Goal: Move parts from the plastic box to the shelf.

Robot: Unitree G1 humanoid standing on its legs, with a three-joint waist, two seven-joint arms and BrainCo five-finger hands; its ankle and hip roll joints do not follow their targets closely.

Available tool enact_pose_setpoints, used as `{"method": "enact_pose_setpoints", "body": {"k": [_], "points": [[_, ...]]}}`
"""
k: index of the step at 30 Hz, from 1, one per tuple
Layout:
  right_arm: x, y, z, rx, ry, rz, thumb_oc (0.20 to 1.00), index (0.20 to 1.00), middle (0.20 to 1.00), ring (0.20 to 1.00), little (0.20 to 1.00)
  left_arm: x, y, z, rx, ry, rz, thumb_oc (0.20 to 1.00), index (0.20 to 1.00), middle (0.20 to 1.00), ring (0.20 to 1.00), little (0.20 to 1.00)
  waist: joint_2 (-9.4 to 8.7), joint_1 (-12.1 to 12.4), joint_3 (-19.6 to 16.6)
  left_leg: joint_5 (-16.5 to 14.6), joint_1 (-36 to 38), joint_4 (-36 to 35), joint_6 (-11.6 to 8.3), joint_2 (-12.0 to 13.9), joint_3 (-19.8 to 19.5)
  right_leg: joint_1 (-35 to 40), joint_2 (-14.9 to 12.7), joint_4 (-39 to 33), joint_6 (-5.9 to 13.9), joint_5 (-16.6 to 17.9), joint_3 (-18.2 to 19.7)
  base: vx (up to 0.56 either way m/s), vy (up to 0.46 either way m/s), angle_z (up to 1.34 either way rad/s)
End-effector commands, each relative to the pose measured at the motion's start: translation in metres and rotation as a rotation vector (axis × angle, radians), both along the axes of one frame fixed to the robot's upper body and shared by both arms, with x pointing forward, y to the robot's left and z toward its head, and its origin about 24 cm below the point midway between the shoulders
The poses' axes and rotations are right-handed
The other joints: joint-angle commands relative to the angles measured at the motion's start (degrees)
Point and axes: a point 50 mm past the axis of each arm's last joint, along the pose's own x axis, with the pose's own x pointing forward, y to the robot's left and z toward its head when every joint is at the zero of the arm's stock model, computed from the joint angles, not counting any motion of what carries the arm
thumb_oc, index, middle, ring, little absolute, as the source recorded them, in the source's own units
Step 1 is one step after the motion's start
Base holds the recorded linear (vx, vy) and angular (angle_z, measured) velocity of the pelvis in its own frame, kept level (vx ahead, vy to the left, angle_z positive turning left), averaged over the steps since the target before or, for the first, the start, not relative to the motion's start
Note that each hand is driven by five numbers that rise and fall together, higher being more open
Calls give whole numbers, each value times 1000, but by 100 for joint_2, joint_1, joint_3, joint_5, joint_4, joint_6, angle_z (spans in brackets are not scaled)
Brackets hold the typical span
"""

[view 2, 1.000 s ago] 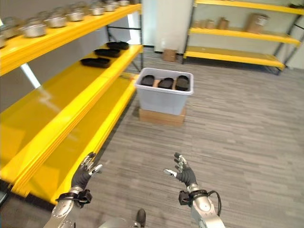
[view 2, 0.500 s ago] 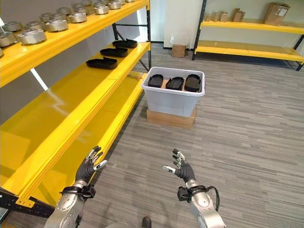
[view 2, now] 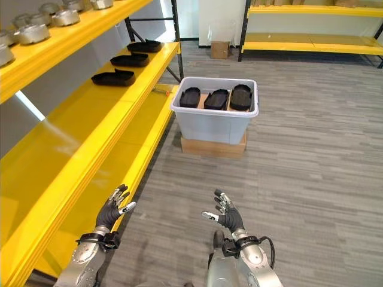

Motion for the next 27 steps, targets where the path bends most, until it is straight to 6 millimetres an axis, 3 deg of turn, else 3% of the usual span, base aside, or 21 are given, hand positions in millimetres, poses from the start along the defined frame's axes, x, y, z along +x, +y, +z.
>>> {"method": "enact_pose_setpoints", "body": {"k": [1,4,5,7,9,10,11,12,14,15,16,17,18,20,21,24,25,26,27], "points": [[20,-2,26,4,-143,17,1000,1000,1000,1000,1000,18,0,30,44,-159,-36,1000,1000,1000,1000,1000,48,-57,-75,40,573,133,-568,735,1,-92,261,524,249,-85,-95,363,-234,26],[21,-5,30,5,-156,19,1000,1000,1000,1000,1000,20,0,34,37,-174,-34,1000,1000,1000,1000,1000,71,-103,-211,287,653,201,-750,1053,-90,-98,500,938,58,-536,-207,370,-249,36],[21,-7,30,2,-159,17,1000,1000,1000,1000,1000,19,0,34,30,-175,-32,1000,1000,1000,1000,1000,53,-87,-231,574,487,558,-817,1147,-83,-40,584,951,-16,-637,-211,357,-277,40],[22,-10,31,4,-165,-3,1000,1000,1000,1000,1000,23,-1,37,11,-184,-25,1000,1000,1000,1000,1000,-2,-56,-154,1335,-49,1735,-950,1292,-44,108,728,943,-201,-817,-199,300,-282,8],[23,-16,34,-2,-174,-17,1000,1000,1000,1000,1000,25,-2,39,-2,-194,-31,1000,1000,1000,1000,1000,-112,74,42,1827,-705,3028,-1006,1232,-86,345,792,873,-355,-938,-121,195,-241,-37],[22,-17,33,-9,-169,-21,1000,1000,1000,1000,1000,24,-2,38,0,-185,-31,1000,1000,1000,1000,1000,-187,131,102,1873,-914,3315,-995,1151,-56,431,769,832,-408,-948,-94,200,-209,-39],[22,-19,34,-15,-170,-27,1000,1000,1000,1000,1000,24,-3,38,6,-185,-39,1000,1000,1000,1000,1000,-243,188,189,1726,-1236,3336,-950,1058,-33,542,749,776,-413,-957,-39,221,-151,-36],[21,-21,33,-18,-164,-35,1000,1000,1000,1000,1000,25,-4,37,5,-183,-45,1000,1000,1000,1000,1000,-250,234,264,1451,-1586,3244,-869,993,82,694,752,707,-398,-1000,-6,211,-98,-11],[21,-22,31,-9,-163,-55,1000,1000,1000,1000,1000,21,-3,34,-5,-168,-40,1000,1000,1000,1000,1000,-344,376,373,1209,-2572,2681,-770,976,292,1102,664,382,-350,-1025,102,323,-15,5],[20,-23,30,-15,-162,-57,1000,1000,1000,1000,1000,17,-2,31,0,-157,-42,1000,1000,1000,1000,1000,-374,449,400,1283,-2829,2297,-783,1047,277,1272,666,247,-342,-1047,166,539,119,-3],[17,-25,27,-18,-148,-72,1000,1000,1000,1000,1000,11,2,29,8,-144,-30,1000,1000,1000,1000,1000,-332,562,384,1770,-2918,1012,-905,1267,98,1638,765,20,-316,-1135,220,386,105,-12],[17,-25,26,-18,-147,-72,1000,1000,1000,1000,1000,11,2,29,8,-144,-30,1000,1000,1000,1000,1000,-355,567,406,1800,-2848,940,-906,1249,115,1680,743,-1,-316,-1131,228,517,162,-115],[16,-25,24,-26,-140,-73,1000,1000,1000,1000,1000,9,6,29,24,-144,-24,1000,1000,1000,1000,1000,-320,628,383,2155,-2715,279,-999,1266,-37,1935,797,-170,-274,-1166,320,398,147,-114],[14,-25,23,-27,-133,-71,1000,1000,1000,1000,1000,8,8,29,35,-145,-17,1000,1000,1000,1000,1000,-293,677,281,2388,-2631,-219,-1068,1304,-120,2202,771,-321,-194,-1222,410,466,213,-90],[12,-23,23,-25,-128,-57,1000,1000,1000,1000,1000,6,10,28,30,-142,-10,1000,1000,1000,1000,1000,-276,665,201,2207,-2471,-308,-984,1325,-68,2263,730,-254,-139,-1311,466,406,218,-71],[12,-19,21,-10,-122,-41,1000,1000,1000,1000,1000,11,10,33,44,-160,-26,1000,1000,1000,1000,1000,-338,671,69,2012,-2502,39,-882,1060,-32,2409,482,-165,22,-1271,493,404,238,-41],[10,-16,22,0,-121,-30,1000,1000,1000,1000,1000,12,10,35,52,-172,-37,1000,1000,1000,1000,1000,-375,701,-18,1696,-2609,352,-739,882,75,2483,256,-122,146,-1174,511,578,407,-47],[10,-13,18,13,-104,-26,1000,1000,1000,1000,1000,12,11,35,58,-167,-36,1000,1000,1000,1000,1000,-427,720,-139,1353,-2585,579,-584,708,149,2340,65,283,278,-814,594,468,337,-39],[10,-13,18,13,-104,-26,1000,1000,1000,1000,1000,12,11,35,58,-167,-36,1000,1000,1000,1000,1000,-427,722,-142,1352,-2588,580,-584,709,151,2336,66,285,278,-814,596,347,270,-22]]}}
